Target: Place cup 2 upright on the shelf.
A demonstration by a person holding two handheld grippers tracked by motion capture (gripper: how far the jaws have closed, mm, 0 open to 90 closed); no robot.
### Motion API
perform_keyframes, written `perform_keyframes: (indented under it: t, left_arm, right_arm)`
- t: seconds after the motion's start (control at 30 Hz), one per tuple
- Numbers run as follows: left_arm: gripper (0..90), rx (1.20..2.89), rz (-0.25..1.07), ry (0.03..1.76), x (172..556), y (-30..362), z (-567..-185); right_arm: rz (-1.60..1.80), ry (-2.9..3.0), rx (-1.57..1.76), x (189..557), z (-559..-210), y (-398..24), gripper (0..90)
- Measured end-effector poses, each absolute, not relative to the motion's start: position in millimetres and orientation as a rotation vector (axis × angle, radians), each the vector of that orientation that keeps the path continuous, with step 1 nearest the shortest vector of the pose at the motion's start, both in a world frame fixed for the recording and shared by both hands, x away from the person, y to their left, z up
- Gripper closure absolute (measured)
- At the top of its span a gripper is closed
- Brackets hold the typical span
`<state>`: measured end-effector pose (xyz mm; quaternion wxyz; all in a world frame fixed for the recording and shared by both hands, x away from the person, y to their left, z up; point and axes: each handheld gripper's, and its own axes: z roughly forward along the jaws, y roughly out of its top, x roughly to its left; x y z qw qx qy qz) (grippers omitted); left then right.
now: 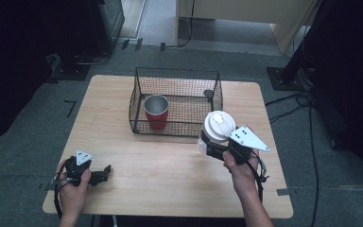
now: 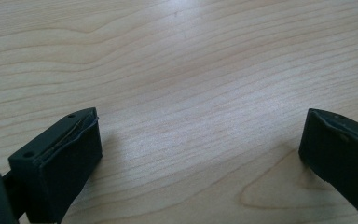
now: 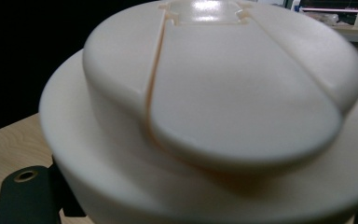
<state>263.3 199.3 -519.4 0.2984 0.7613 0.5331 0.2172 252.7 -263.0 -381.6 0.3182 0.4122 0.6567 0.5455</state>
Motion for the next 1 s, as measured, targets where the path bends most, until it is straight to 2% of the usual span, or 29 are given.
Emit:
perform_keyframes:
  t: [0.57,1.0]
  left_arm:
    - [0.0,2.023,0.577,1.416,263.3,199.3,-519.3]
    - [0.0,2.023,0.577,1.416,263.3,199.3,-519.3]
  right_arm:
    - [1.453,1.697,1.065,278.4,-350.8,-250.6,15.6]
    - [1.443,1.690,1.072,298.2,-341.7,-245.7,15.6]
